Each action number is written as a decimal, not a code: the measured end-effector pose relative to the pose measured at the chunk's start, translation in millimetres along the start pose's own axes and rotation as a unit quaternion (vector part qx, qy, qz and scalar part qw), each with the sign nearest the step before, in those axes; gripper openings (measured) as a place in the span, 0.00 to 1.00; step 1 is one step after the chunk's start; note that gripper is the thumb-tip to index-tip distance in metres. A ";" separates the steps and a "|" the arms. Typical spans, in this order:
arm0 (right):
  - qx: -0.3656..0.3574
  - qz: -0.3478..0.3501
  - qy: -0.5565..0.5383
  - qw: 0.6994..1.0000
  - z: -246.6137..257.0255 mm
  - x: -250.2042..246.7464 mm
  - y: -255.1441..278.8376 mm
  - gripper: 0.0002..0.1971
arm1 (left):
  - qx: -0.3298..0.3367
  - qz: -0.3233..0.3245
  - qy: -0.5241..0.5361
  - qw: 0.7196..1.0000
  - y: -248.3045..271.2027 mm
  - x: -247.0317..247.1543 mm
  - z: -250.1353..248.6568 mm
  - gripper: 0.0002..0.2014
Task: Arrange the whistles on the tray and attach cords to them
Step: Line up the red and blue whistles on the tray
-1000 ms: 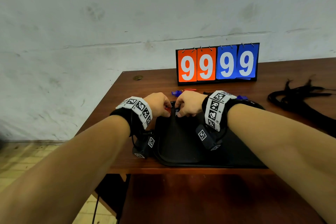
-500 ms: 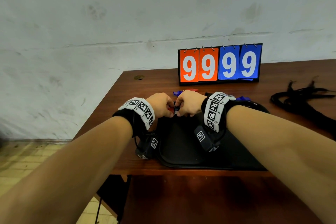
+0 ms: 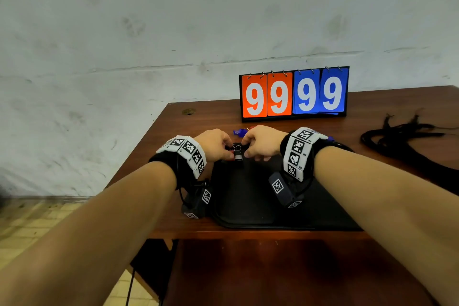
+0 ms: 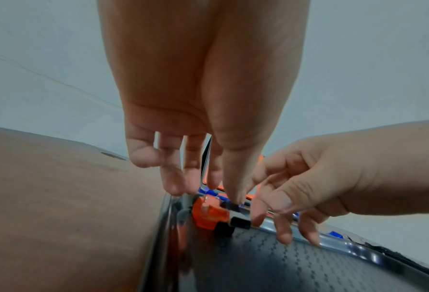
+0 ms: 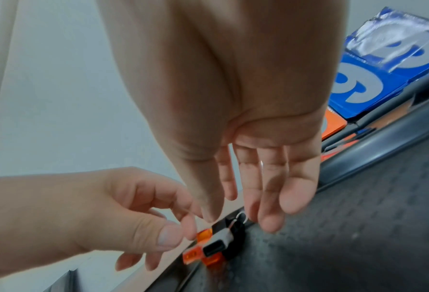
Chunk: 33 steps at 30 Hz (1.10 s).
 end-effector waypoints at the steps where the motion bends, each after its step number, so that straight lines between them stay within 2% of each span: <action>1: 0.007 -0.008 -0.004 1.000 -3.4 -5.8 4.9 0.22 | -0.004 -0.004 0.010 1.000 1.8 -3.7 -0.2 0.20; 9: 0.057 -0.078 -0.021 0.995 -34.6 -55.0 52.0 0.15 | -0.015 -0.038 0.022 0.999 15.0 -24.2 -27.3 0.12; 14: 0.069 -0.127 -0.002 0.990 -53.6 -79.2 64.7 0.13 | -0.042 -0.039 0.042 0.997 -0.2 -27.1 -33.8 0.03; 17: 0.067 -0.132 0.024 0.989 -62.4 -84.6 59.2 0.13 | -0.057 -0.040 0.043 0.997 -14.4 -24.9 -31.3 0.02; 21: 0.049 -0.105 0.054 0.992 -68.0 -82.2 36.7 0.15 | -0.067 -0.026 0.036 0.997 -41.0 -17.9 -24.8 0.04; 28: 0.010 0.013 0.112 0.994 -58.9 -51.2 1.3 0.18 | -0.041 0.003 0.031 0.999 -74.5 -2.1 -19.4 0.11; 33: 0.021 0.042 0.127 0.991 -60.1 -39.6 -9.5 0.17 | -0.023 0.028 0.009 0.999 -83.7 8.9 -18.5 0.14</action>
Point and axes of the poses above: each hand's wrist, its own y-axis away from the middle knuckle, its own x-axis out of the palm, z = x × y, the point moved 10 cm from there along -y, towards the middle knuckle, and after that the axes turned 10 degrees about -x, right-handed, at the moved point
